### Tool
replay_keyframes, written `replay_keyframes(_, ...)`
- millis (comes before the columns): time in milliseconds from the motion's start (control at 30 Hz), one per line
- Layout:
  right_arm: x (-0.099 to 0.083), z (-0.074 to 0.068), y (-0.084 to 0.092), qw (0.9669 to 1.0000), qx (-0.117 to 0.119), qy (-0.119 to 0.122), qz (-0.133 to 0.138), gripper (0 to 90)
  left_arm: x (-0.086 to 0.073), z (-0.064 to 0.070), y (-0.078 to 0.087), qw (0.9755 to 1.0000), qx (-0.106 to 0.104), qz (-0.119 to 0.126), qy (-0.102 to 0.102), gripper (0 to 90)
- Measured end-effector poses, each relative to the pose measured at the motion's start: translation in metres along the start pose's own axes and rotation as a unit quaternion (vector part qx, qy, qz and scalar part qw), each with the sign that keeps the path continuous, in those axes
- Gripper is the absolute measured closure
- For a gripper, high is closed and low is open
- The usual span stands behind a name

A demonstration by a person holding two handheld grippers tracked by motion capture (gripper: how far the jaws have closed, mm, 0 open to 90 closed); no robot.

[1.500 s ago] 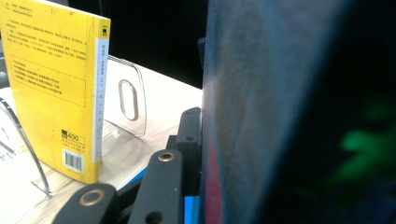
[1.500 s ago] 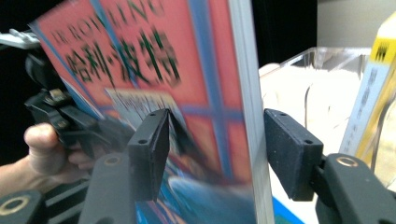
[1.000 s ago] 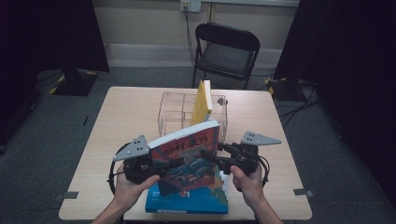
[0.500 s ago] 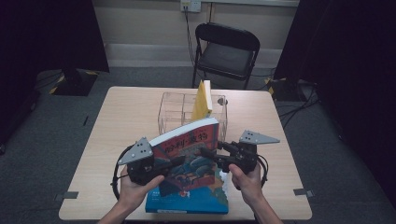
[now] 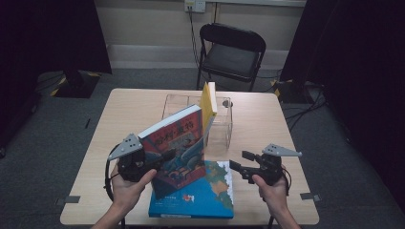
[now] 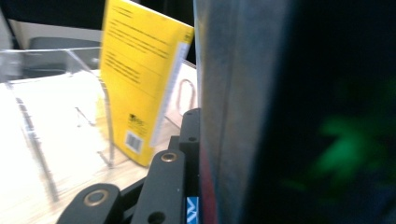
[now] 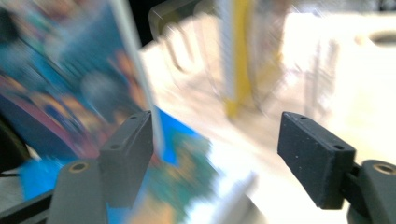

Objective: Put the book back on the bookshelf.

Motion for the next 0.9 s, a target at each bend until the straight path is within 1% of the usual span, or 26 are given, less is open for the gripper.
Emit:
replay_keyframes(33, -0.005, 0.006, 0.001, 1.0, -0.008, -0.002, -0.004, 26.0, 0.001, -0.002, 0.0, 1.0, 0.005, 0.002, 0.003, 74.8)
replay_keyframes(67, -0.013, 0.016, 0.002, 0.9996, -0.022, -0.005, -0.014, 24.5, 0.002, -0.004, 0.0, 1.0, 0.007, 0.001, 0.003, 74.8)
replay_keyframes(100, -0.019, 0.023, 0.002, 0.9991, -0.034, -0.004, -0.024, 23.1, 0.003, -0.006, 0.0, 0.9999, 0.011, 0.002, 0.004, 74.8)
replay_keyframes(133, -0.023, 0.028, 0.002, 0.9987, -0.041, -0.005, -0.029, 22.1, 0.004, -0.008, -0.001, 0.9999, 0.012, 0.003, 0.006, 74.8)
replay_keyframes(167, -0.029, 0.036, 0.002, 0.9979, -0.052, -0.007, -0.039, 21.7, 0.005, -0.01, -0.001, 0.9998, 0.019, 0.005, 0.006, 74.8)
replay_keyframes(233, -0.035, 0.045, 0.002, 0.9967, -0.065, -0.005, -0.048, 20.5, 0.008, -0.012, 0.0, 0.9996, 0.027, 0.01, 0.006, 74.8)
replay_keyframes(300, -0.041, 0.053, 0.002, 0.9954, -0.075, -0.007, -0.059, 19.0, 0.011, -0.015, 0.001, 0.9994, 0.034, 0.009, 0.006, 74.8)
replay_keyframes(333, -0.043, 0.056, 0.001, 0.9948, -0.079, -0.005, -0.064, 18.9, 0.012, -0.018, 0.002, 0.9992, 0.04, 0.008, 0.006, 74.8)
replay_keyframes(367, -0.046, 0.06, 0.0, 0.9936, -0.089, 0.001, -0.07, 18.6, 0.014, -0.019, 0.002, 0.9991, 0.042, 0.009, 0.009, 74.8)
replay_keyframes(433, -0.05, 0.067, -0.003, 0.9921, -0.101, 0.003, -0.076, 17.2, 0.016, -0.022, 0.002, 0.9989, 0.046, 0.012, 0.008, 74.8)
replay_keyframes(467, -0.052, 0.069, -0.004, 0.9913, -0.105, 0.001, -0.079, 16.7, 0.018, -0.023, 0.002, 0.9987, 0.049, 0.013, 0.008, 74.8)
replay_keyframes(500, -0.054, 0.073, -0.007, 0.9907, -0.108, 0.005, -0.083, 16.5, 0.019, -0.023, 0.002, 0.9985, 0.052, 0.015, 0.007, 74.8)
replay_keyframes(533, -0.056, 0.075, -0.008, 0.9899, -0.112, 0.006, -0.087, 16.2, 0.019, -0.024, 0.001, 0.9983, 0.057, 0.012, 0.003, 74.8)
replay_keyframes(567, -0.059, 0.079, -0.01, 0.9876, -0.125, 0.012, -0.095, 15.9, 0.021, -0.025, 0.001, 0.998, 0.062, 0.015, 0.0, 74.9)
replay_keyframes(633, -0.062, 0.083, -0.014, 0.9853, -0.135, 0.016, -0.103, 15.2, 0.023, -0.026, 0.0, 0.9977, 0.066, 0.017, 0.006, 74.8)
replay_keyframes(667, -0.065, 0.086, -0.015, 0.9832, -0.146, 0.02, -0.108, 15.3, 0.024, -0.028, 0.0, 0.9975, 0.068, 0.019, 0.009, 74.9)
replay_keyframes(733, -0.069, 0.09, -0.017, 0.9807, -0.154, 0.025, -0.117, 15.3, 0.026, -0.031, -0.002, 0.9972, 0.07, 0.022, 0.015, 74.8)
replay_keyframes(767, -0.071, 0.091, -0.018, 0.9799, -0.157, 0.024, -0.12, 15.3, 0.027, -0.032, -0.003, 0.997, 0.073, 0.022, 0.016, 74.8)
replay_keyframes(800, -0.072, 0.092, -0.018, 0.9793, -0.161, 0.027, -0.12, 15.4, 0.029, -0.033, -0.005, 0.9963, 0.08, 0.026, 0.017, 74.8)
replay_keyframes(833, -0.073, 0.093, -0.018, 0.9785, -0.164, 0.028, -0.123, 15.3, 0.03, -0.034, -0.006, 0.9962, 0.082, 0.023, 0.013, 74.8)
replay_keyframes(867, -0.074, 0.094, -0.019, 0.978, -0.165, 0.027, -0.124, 15.4, 0.031, -0.035, -0.008, 0.9957, 0.089, 0.023, 0.011, 74.8)
replay_keyframes(900, -0.076, 0.095, -0.019, 0.977, -0.17, 0.028, -0.126, 15.4, 0.032, -0.036, -0.009, 0.9956, 0.091, 0.021, 0.011, 74.8)
Point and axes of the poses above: each handheld gripper's, and its own axes: y roughly backward along the jaws, x roughly out of its top, z roughly to its right, the point moved 10 cm from there along -y, roughly forward along the jaws, and after that the axes turned 7 degrees about -y, right-handed, at the moved point
